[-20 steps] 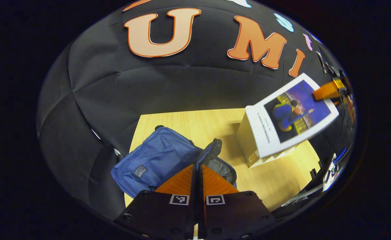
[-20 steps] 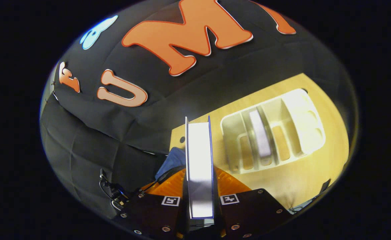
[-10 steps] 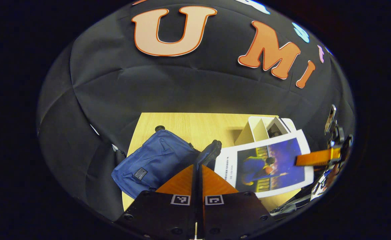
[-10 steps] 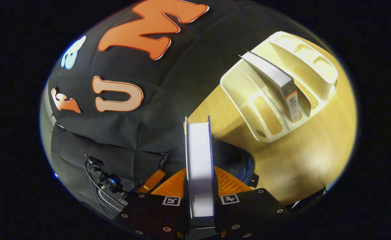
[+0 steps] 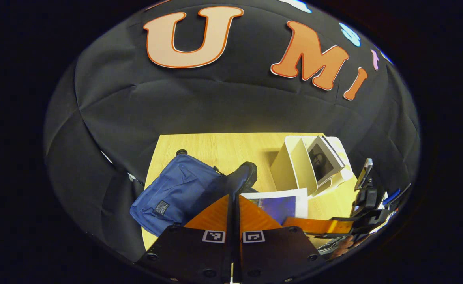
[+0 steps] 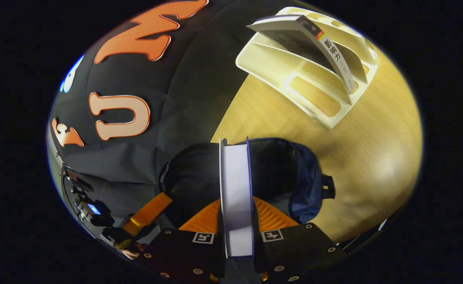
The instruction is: Open the schoolbag, grab two books from the bookshelf and put them into the schoolbag.
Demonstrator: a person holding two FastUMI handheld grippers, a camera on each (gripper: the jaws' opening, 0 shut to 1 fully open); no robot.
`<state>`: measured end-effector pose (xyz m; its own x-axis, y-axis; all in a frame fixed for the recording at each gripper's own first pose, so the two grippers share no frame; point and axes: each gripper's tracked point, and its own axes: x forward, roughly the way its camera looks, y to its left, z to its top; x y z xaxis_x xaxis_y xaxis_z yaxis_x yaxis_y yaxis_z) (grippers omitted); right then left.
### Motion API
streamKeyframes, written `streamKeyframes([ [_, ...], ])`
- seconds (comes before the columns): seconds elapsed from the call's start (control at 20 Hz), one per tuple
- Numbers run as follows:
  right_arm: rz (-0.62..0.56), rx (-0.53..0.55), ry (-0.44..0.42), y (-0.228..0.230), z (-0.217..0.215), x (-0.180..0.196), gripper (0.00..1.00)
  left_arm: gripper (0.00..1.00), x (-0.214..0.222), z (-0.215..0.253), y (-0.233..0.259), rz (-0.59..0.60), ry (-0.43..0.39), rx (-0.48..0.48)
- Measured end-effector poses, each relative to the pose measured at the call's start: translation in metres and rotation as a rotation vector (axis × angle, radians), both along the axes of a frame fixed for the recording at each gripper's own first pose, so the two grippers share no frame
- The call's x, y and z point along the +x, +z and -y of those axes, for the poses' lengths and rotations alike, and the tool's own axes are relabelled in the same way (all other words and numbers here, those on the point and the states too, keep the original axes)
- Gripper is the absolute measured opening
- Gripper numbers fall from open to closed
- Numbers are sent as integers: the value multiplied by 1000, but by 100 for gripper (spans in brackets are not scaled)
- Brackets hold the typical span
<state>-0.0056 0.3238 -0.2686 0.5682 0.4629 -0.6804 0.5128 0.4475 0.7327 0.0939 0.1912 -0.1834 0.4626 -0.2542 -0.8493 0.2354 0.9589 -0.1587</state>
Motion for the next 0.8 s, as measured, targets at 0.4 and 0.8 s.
streamKeyframes([
  [0.4,27,-14,31,-44,-47,28,28,2,-21,21,-4,-28,-87,-43],
  [0.8,17,6,77,-84,-85,45,29,2,-34,34,-21,-69,-122,-60],
])
